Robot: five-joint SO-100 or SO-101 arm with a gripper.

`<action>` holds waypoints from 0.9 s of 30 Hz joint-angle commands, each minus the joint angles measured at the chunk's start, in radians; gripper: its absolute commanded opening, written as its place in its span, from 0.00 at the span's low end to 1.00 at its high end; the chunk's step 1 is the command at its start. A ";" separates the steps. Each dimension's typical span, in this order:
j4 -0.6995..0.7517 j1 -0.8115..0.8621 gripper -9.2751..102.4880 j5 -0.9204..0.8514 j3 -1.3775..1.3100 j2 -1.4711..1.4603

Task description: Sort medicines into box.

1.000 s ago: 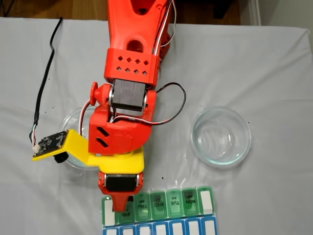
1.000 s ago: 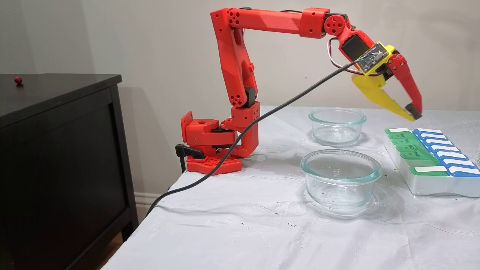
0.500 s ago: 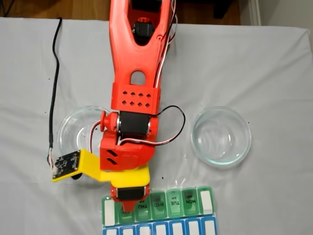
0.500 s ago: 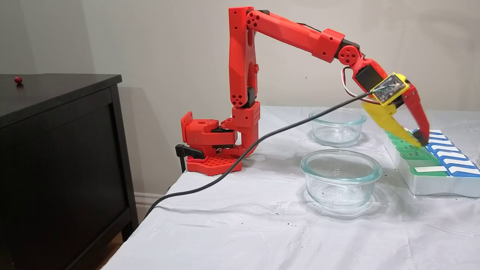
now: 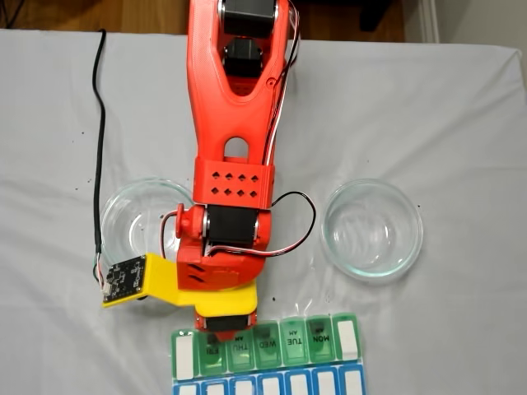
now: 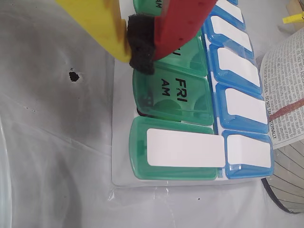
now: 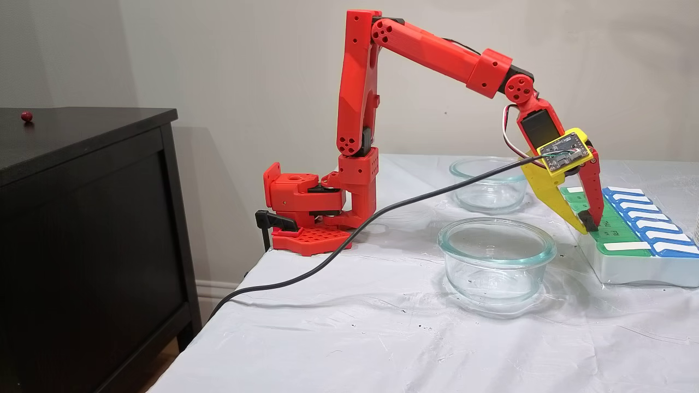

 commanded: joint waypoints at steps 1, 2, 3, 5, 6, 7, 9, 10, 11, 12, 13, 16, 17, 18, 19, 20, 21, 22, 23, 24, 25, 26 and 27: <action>-0.003 0.023 0.08 0.006 -0.097 0.006; 0.000 0.032 0.08 0.012 -0.106 -0.002; 0.006 0.041 0.08 0.018 -0.121 -0.015; 0.023 0.054 0.08 0.028 -0.161 -0.061; 0.034 0.055 0.08 0.034 -0.183 -0.087; 0.041 0.055 0.08 0.037 -0.199 -0.109; 0.063 0.048 0.08 0.035 -0.215 -0.132; 0.083 0.044 0.08 0.032 -0.222 -0.138; 0.107 0.043 0.08 0.026 -0.227 -0.143; 0.132 0.038 0.08 0.018 -0.230 -0.144; 0.163 0.034 0.08 0.009 -0.235 -0.150; 0.215 0.018 0.08 -0.012 -0.238 -0.160; 0.202 0.017 0.08 -0.015 -0.227 -0.140; 0.186 0.014 0.08 -0.023 -0.215 -0.118; 0.161 0.011 0.08 -0.037 -0.192 -0.080; 0.124 0.011 0.08 -0.037 -0.161 -0.025; 0.086 0.014 0.08 -0.037 -0.123 0.043; 0.067 0.015 0.08 -0.037 -0.100 0.078; 0.032 0.020 0.08 -0.037 -0.058 0.135; -0.012 0.021 0.08 -0.040 0.000 0.207; -0.055 0.021 0.08 -0.038 0.064 0.284; -0.080 0.021 0.08 -0.035 0.124 0.359; -0.087 0.015 0.08 -0.035 0.170 0.426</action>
